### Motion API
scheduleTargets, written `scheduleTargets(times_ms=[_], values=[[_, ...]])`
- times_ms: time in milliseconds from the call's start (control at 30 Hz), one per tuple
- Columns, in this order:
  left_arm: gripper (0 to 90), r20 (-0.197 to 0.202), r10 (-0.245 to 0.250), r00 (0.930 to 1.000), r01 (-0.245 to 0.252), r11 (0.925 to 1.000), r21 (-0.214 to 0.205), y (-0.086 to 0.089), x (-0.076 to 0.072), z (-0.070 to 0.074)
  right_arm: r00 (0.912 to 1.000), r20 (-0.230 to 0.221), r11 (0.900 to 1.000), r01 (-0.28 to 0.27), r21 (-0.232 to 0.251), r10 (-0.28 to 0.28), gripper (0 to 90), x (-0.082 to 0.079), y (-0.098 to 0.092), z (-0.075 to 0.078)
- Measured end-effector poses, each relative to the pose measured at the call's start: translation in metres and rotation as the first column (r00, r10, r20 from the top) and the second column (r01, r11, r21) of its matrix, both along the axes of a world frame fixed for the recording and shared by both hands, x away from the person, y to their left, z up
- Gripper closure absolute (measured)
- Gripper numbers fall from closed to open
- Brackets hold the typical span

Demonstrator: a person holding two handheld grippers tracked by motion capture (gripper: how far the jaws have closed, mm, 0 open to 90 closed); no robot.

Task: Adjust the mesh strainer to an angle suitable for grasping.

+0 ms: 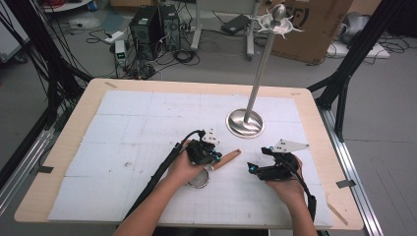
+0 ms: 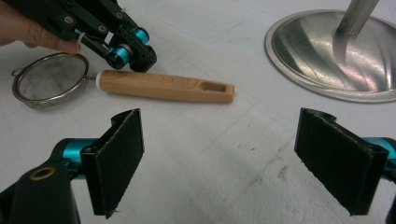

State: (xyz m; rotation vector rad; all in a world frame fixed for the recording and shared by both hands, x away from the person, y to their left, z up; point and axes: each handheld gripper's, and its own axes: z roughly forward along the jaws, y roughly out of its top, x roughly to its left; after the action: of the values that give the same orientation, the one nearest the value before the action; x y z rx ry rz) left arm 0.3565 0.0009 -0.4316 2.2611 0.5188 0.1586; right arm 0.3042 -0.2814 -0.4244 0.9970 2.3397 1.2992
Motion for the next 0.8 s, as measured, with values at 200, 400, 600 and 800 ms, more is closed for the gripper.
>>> scheduleTargets(times_ms=[200,400,600,800], values=[[89.7,-0.001,-0.013,0.9999,0.013,0.9999,-0.003,-0.001,-0.002,0.002,1.0000,-0.004,1.0000,0.001,-0.004,-0.001,14.9,0.000,0.000,-0.001],[86.4,-0.001,-0.020,0.9998,0.020,0.9996,-0.019,0.004,-0.005,0.007,1.0000,-0.001,1.0000,0.000,-0.002,0.000,14.9,0.000,0.000,-0.001],[74.8,-0.003,-0.023,0.9997,0.023,0.9982,-0.055,0.012,-0.008,0.011,1.0000,-0.006,1.0000,0.003,-0.004,-0.003,14.9,0.000,-0.001,-0.001],[60.2,-0.026,-0.043,0.9988,0.041,0.9970,-0.066,0.010,-0.012,0.012,1.0000,-0.006,1.0000,0.005,0.002,-0.005,14.9,-0.001,-0.001,0.000]])
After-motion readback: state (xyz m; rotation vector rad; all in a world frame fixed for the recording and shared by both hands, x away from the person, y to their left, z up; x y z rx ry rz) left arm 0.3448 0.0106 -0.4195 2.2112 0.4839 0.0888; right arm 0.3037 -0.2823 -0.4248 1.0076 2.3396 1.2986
